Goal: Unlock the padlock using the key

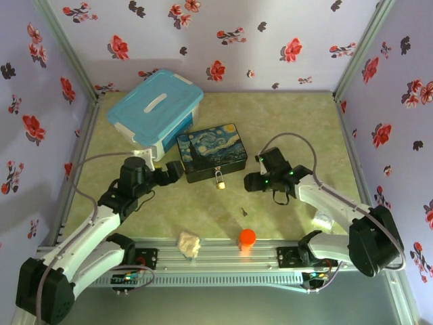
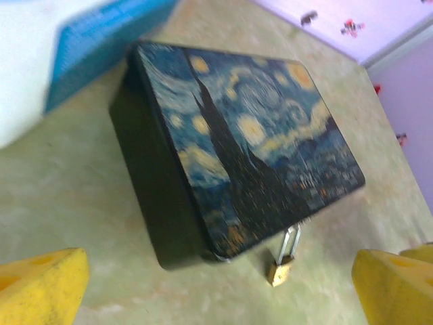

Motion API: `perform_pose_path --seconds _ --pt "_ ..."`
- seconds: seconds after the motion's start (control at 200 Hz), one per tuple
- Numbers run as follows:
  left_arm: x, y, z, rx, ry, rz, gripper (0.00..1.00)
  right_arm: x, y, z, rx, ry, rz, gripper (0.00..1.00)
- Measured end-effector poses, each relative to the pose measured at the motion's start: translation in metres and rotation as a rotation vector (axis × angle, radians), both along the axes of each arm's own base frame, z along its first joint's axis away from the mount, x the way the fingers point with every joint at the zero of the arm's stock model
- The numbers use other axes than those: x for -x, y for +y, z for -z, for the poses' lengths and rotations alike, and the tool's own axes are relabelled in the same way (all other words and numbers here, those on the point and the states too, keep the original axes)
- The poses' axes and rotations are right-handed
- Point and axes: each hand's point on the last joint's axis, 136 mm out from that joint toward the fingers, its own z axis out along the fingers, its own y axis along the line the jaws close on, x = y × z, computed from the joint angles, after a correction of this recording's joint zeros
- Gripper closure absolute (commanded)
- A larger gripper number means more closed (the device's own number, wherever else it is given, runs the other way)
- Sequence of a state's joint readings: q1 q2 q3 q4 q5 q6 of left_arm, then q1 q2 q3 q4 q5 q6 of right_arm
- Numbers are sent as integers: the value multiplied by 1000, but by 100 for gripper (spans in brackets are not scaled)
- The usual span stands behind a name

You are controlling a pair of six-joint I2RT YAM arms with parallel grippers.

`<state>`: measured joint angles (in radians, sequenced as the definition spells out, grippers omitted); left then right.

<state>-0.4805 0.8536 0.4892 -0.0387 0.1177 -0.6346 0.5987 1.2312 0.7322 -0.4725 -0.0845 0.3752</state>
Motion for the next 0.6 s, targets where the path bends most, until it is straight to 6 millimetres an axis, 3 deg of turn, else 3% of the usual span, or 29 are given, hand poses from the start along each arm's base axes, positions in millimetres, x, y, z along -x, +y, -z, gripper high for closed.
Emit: perform_pose_path --seconds 0.225,0.43,0.6 --pt "17 -24 2 3 12 95 0 38 28 19 43 70 -121 58" --pt "23 -31 2 23 17 117 0 54 31 37 93 116 -140 59" --pt "29 -32 15 28 44 123 0 72 32 48 127 147 -171 64"
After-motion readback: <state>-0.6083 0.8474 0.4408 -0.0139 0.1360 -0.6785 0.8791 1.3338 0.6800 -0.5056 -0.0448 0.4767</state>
